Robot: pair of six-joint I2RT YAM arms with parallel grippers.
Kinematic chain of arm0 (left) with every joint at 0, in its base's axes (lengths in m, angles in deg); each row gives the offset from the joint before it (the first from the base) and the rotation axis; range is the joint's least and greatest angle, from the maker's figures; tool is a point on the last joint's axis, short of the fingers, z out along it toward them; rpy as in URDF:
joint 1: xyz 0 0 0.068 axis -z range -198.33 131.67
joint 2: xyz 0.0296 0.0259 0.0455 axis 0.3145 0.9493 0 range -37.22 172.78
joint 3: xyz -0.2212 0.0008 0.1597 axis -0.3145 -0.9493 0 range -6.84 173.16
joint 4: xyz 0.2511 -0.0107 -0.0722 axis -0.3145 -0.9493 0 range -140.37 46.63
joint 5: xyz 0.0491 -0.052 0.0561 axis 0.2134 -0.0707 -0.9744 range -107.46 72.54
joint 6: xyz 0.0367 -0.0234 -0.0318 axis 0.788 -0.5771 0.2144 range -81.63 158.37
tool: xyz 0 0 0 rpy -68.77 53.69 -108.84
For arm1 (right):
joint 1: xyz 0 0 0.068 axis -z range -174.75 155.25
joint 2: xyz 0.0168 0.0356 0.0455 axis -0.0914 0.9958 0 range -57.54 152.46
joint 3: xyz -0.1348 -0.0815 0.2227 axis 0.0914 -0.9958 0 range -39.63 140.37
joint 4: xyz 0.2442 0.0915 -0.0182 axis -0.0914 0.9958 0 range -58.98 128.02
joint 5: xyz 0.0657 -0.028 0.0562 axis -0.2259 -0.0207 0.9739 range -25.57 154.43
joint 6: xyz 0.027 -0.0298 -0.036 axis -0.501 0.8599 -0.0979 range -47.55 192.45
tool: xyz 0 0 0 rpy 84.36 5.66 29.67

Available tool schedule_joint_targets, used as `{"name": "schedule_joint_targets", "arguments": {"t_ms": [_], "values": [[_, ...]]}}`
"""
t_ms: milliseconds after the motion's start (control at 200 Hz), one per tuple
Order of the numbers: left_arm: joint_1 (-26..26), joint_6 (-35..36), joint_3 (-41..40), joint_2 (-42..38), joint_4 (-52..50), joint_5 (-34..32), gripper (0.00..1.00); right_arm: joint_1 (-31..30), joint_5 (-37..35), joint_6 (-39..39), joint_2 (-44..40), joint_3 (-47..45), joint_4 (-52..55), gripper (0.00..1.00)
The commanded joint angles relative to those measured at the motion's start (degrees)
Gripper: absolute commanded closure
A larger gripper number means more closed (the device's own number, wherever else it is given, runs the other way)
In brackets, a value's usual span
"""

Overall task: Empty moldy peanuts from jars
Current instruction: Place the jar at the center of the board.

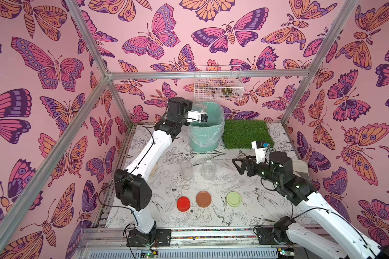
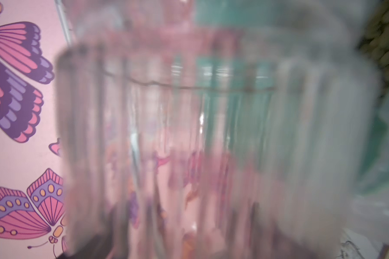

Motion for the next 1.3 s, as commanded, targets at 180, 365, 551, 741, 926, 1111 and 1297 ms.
{"name": "schedule_joint_targets", "arguments": {"t_ms": [180,365,551,741,926,1111,1297], "values": [[-0.07,-23.53,-13.93,-16.1,-1.39,22.86,1.0,4.53,15.64,1.8,6.64,14.12,3.07,0.01],[1.6,-26.66,-23.37,-22.6,-1.51,29.02,1.0,5.83,21.35,2.23,10.88,21.18,3.25,0.01],[3.42,-24.38,-31.6,-29.44,-2.77,37.3,1.0,6.05,24.28,1.09,15.73,26.81,3.34,0.0],[5.1,-26.22,-33.87,-31.32,-2.78,39.12,1.0,6.04,27.05,0.65,19.57,29.15,3.99,0.01],[5.97,-27.33,-34.28,-30.33,-2.8,39.69,1.0,5.18,29.5,2.82,21.65,30.24,6.98,0.03],[7.05,-27.95,-33.93,-28.22,-2.67,36.09,1.0,2.9,28.89,4.29,21.79,28.84,6.72,0.04],[7.05,-29.99,-33.31,-26.71,-2.7,33.52,1.0,1.23,27.54,5.43,21.78,27.15,6.25,0.05]]}}
